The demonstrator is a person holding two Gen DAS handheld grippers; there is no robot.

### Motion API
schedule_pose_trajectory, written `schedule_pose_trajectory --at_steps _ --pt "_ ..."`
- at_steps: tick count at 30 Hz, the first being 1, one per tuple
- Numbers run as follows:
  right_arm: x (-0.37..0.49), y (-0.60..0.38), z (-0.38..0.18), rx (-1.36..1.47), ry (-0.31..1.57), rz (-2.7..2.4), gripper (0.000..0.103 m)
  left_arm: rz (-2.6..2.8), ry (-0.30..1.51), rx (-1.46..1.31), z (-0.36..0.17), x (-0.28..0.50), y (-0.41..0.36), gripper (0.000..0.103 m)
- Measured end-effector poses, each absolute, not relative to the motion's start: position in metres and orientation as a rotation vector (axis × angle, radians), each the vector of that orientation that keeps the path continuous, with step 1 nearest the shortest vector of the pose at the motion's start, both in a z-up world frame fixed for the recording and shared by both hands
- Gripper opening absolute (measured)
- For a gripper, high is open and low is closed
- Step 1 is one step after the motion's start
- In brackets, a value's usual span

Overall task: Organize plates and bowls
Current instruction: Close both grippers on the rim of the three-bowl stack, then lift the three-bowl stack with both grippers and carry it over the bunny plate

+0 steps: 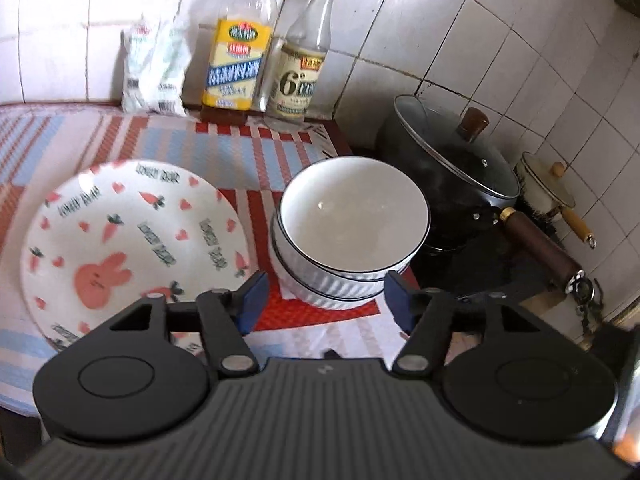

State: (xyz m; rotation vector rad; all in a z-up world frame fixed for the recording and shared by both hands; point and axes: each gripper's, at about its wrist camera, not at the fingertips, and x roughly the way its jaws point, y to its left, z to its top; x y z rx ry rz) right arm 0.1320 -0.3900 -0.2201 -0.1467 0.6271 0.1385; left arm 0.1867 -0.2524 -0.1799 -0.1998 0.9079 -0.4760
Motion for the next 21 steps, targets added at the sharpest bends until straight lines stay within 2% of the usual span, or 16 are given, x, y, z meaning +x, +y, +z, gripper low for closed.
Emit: schedule_pose_trajectory --at_steps 8,13,21 --pt "0.161 -0.404 -0.246 -0.038 0.619 0.105 0.1 -0.435 1.03 -0.302 -0.193 0.212 -0.264 0.065" --pt "0.173 -0.403 -0.25 -0.051 0.62 0.121 0.1 -0.415 1.09 -0.359 -0.196 0.225 -0.268 0.07" --pt "0.184 -0.395 -0.256 -0.064 0.603 0.128 0.101 -0.356 1.21 -0.523 -0.215 0.244 -0.263 0.065"
